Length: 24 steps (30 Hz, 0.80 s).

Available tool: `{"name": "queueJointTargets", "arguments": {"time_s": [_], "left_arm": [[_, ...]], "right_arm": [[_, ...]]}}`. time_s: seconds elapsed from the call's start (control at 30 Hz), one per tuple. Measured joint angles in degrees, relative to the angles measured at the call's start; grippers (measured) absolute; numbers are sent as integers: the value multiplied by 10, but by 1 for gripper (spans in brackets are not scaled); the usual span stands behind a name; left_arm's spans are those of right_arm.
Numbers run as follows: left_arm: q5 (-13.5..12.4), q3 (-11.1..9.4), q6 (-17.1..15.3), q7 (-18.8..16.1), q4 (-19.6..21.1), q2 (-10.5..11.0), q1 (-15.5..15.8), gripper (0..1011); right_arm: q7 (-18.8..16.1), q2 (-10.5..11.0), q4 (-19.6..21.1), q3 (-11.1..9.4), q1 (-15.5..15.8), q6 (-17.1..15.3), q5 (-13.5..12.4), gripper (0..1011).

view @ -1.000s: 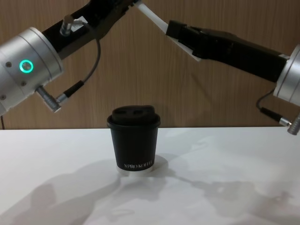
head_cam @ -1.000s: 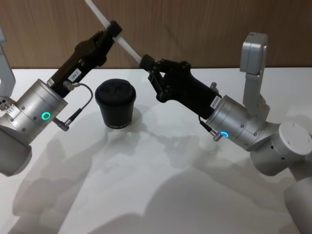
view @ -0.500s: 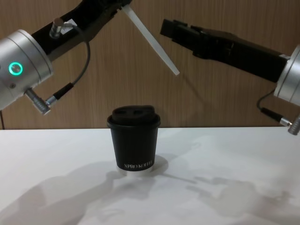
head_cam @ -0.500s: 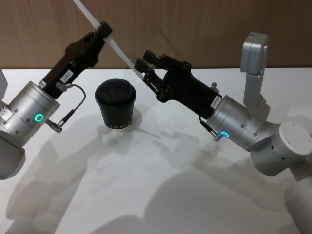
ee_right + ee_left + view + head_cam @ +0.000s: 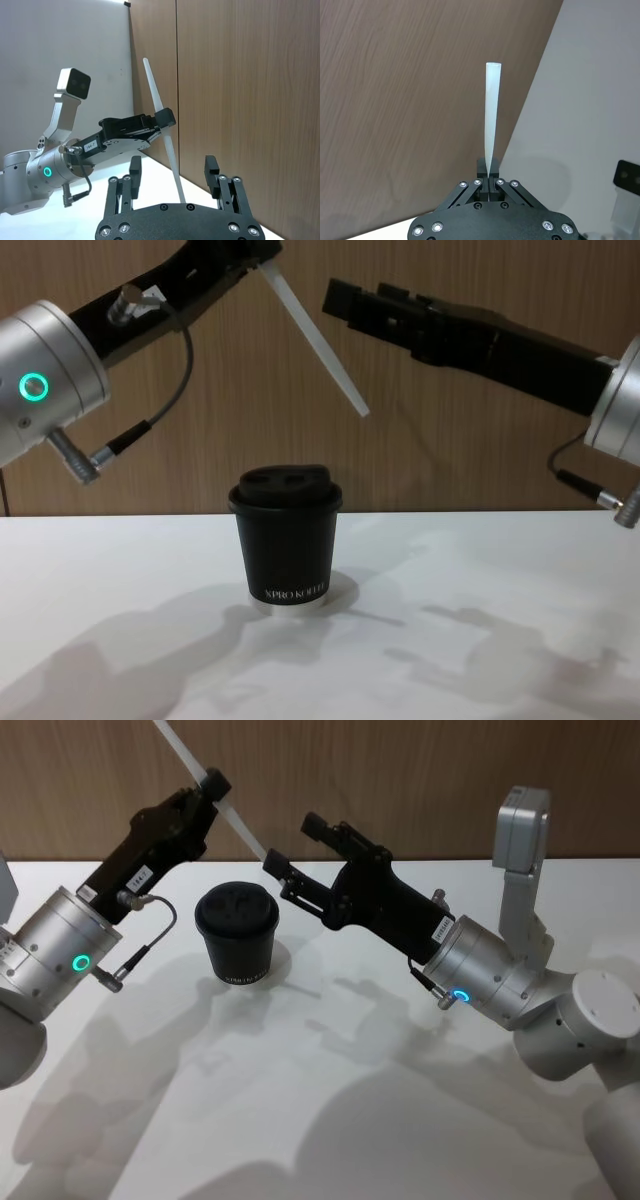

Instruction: Pick up the straw with one hand, pass it to the other hand, and insert it into the cup.

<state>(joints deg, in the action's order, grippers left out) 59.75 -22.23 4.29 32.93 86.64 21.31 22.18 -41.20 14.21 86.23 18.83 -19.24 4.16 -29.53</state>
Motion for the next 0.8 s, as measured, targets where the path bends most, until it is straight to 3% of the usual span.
{"name": "queueJointTargets", "arguments": {"time_s": [0.3, 0.6, 0.8], "left_arm": [[-64, -11, 6, -45, 26, 20, -1, 5], [-131, -17, -4, -96, 68, 49, -7, 6], [-160, -16, -14, -120, 95, 66, -13, 6]], "right_arm": [[0, 0, 0, 0, 0, 0, 0, 998], [0, 0, 0, 0, 0, 0, 0, 1001], [0, 0, 0, 0, 0, 0, 0, 1001]]}}
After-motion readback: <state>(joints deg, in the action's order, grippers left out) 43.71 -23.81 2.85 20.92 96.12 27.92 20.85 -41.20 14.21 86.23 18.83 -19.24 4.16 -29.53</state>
